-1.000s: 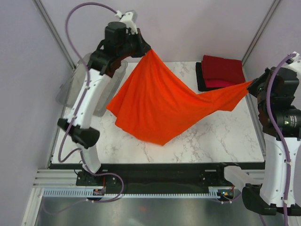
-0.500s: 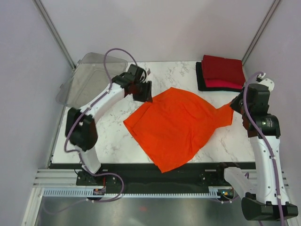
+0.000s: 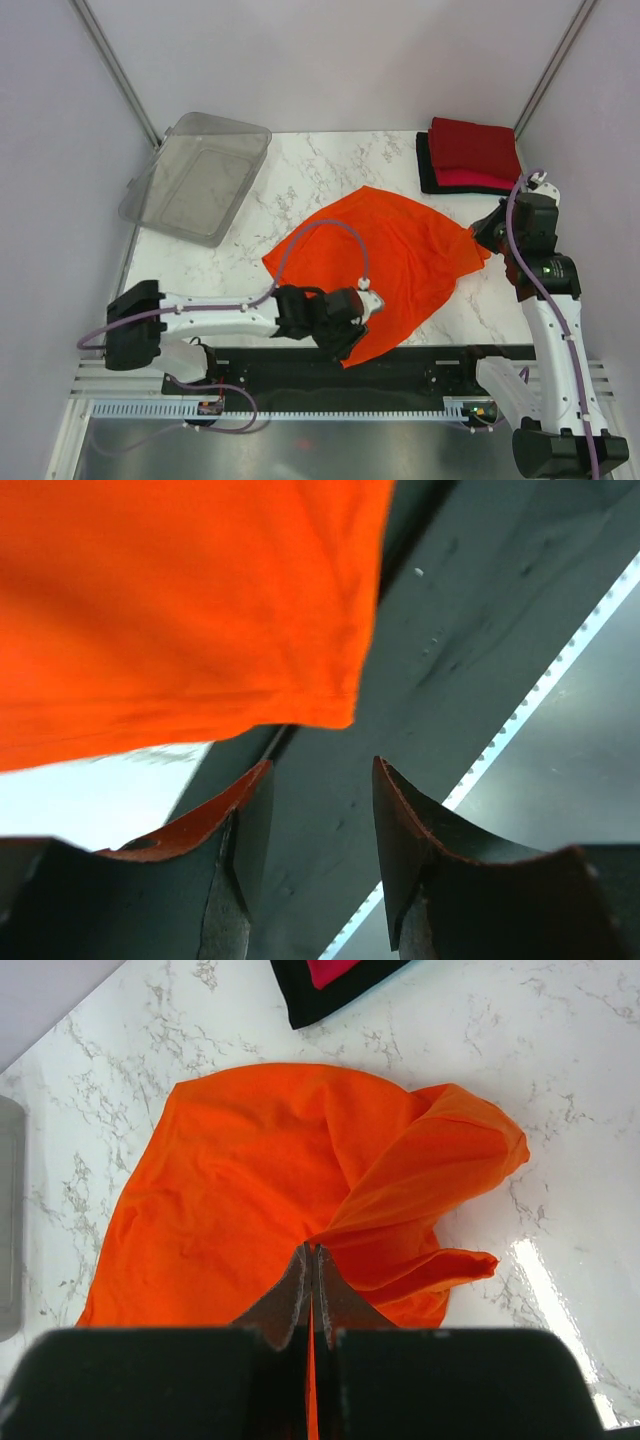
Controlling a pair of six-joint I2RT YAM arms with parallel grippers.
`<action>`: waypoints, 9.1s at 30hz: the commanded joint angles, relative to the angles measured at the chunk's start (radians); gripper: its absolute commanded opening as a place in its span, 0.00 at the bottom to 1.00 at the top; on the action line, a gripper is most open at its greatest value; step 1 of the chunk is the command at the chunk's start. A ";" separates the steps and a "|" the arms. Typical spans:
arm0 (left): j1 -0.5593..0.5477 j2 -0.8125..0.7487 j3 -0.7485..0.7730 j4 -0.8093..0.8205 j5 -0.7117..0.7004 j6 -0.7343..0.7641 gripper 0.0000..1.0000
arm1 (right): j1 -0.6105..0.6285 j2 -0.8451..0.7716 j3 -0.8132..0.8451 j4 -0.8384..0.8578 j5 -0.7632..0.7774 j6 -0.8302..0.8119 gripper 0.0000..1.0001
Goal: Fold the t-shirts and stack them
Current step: Flatten the tshirt out, then fold the tshirt
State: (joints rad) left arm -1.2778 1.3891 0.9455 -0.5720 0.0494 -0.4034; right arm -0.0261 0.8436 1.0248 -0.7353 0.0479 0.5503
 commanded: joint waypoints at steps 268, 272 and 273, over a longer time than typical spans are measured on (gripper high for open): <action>0.736 0.154 0.299 -0.148 -0.071 0.008 0.43 | 0.160 0.942 0.602 0.073 0.155 -0.188 0.56; 0.645 0.145 0.246 -0.062 0.056 -0.031 0.41 | 0.062 0.817 0.395 0.059 0.054 0.001 0.50; 0.632 0.149 0.236 -0.054 0.061 -0.037 0.41 | 0.033 0.798 0.352 0.089 0.018 0.019 0.50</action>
State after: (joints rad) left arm -0.5915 1.5402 1.2083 -0.6956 -0.0196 -0.4351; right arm 0.0784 1.7042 1.4864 -0.6113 0.1482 0.3573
